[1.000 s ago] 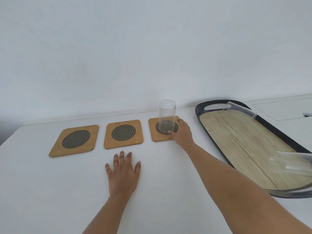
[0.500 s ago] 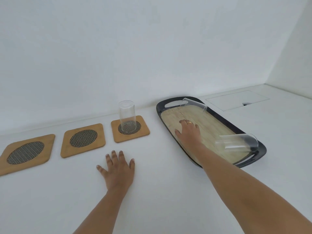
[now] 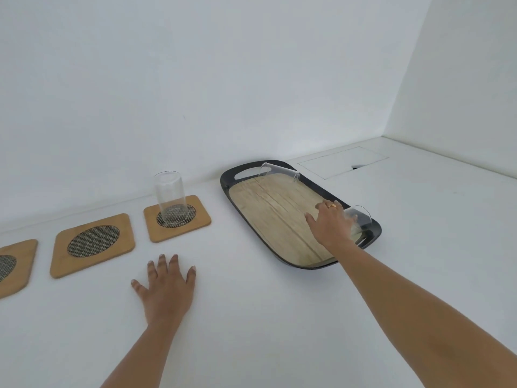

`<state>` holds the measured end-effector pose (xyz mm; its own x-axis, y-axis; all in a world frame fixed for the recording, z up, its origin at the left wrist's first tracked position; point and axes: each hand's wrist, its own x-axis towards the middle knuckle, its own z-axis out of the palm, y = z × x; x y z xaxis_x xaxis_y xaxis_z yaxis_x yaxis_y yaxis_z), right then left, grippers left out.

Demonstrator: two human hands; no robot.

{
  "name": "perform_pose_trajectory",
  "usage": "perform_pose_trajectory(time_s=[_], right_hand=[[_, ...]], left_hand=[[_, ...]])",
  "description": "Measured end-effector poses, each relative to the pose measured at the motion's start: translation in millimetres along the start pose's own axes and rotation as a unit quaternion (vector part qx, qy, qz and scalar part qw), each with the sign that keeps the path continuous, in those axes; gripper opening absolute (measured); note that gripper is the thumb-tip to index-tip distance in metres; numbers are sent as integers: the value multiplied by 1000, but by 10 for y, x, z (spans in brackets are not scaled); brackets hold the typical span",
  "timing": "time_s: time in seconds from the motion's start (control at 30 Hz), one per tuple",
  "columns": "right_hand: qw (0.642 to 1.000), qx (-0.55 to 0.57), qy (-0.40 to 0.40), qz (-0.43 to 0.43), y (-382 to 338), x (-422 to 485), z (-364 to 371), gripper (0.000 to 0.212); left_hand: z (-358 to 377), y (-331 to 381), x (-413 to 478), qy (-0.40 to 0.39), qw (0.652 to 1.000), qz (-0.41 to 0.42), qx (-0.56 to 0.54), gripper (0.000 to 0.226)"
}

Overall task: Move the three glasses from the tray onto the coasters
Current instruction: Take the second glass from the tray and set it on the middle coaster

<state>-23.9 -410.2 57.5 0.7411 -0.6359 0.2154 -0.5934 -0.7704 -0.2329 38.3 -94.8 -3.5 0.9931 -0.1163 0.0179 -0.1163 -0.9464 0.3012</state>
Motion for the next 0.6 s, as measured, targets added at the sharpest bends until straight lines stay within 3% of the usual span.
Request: perform_pose_trajectory(time_s=[0.13, 0.27, 0.4, 0.5, 0.6], right_hand=[[996, 31, -23, 82, 132, 4, -15, 43], [990, 83, 25, 108, 147, 21, -13, 44], [980, 136, 68, 129, 134, 29, -3, 27], [961, 185, 67, 194, 126, 61, -31, 52], [954, 186, 9, 237, 173, 129, -59, 78]], left_hand=[[2, 11, -12, 1, 1000, 4, -2, 59], [-5, 17, -9, 2, 1000, 6, -1, 60], [-8, 27, -11, 1, 1000, 6, -3, 59], [-15, 29, -11, 4, 1000, 7, -2, 59], [-21, 24, -9, 2, 1000, 6, -1, 59]])
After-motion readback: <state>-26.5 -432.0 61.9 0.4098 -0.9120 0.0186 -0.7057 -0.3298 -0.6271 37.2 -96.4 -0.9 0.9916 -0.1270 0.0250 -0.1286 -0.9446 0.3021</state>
